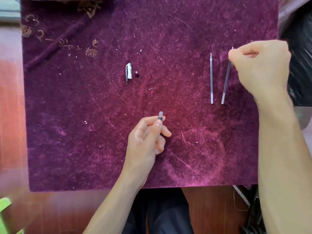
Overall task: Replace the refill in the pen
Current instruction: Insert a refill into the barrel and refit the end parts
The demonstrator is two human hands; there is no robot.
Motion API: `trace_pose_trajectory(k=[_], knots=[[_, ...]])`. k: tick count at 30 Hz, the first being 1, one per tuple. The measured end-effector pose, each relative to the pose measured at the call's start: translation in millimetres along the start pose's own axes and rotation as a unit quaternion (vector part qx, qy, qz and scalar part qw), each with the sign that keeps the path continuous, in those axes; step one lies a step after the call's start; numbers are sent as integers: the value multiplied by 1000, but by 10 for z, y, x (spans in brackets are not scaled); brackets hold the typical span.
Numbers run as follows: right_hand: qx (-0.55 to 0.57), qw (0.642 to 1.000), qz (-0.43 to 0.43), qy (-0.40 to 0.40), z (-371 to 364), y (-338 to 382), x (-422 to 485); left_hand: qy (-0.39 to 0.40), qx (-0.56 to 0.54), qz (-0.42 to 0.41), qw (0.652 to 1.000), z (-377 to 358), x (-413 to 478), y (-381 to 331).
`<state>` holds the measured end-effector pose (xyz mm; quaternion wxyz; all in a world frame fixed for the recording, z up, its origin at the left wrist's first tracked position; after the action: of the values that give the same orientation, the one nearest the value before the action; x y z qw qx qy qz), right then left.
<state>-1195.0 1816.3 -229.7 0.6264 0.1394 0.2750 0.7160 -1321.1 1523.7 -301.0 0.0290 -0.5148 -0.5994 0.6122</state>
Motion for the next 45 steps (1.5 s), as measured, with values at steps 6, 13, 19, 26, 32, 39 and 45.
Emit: trace_pose_trajectory(k=[6, 13, 19, 26, 32, 39, 45], knots=[[276, 956, -85, 61, -303, 109, -476, 2, 7, -9, 1000, 133, -36, -45], [411, 872, -234, 127, -927, 28, -1056, 9, 17, -17, 1000, 286, -121, -82], [425, 859, -253, 134, -1072, 55, -1222, 3, 25, -19, 1000, 361, -174, -61], [425, 859, -253, 129, -1071, 64, -1230, 6, 14, -19, 1000, 352, -197, -61], [424, 862, -246, 129, -1067, 55, -1241, 10, 21, -19, 1000, 349, -214, -62], [422, 863, -245, 131, -1088, 54, -1278, 16, 30, -20, 999, 372, -225, -70], [411, 871, -237, 129, -1076, 54, -1268, 19, 33, -20, 999, 392, -211, -68]])
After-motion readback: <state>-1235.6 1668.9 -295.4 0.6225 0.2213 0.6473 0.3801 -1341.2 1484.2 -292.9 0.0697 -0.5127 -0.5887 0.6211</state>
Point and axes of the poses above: each hand's wrist, its own x-axis towards the middle knuckle, its own z-axis out of the back of the hand, y = z × x, the point moved 9 cm from there along x, towards the middle knuckle, and after that the axes turned 2 degrees about -z, right-handed, at the moved point
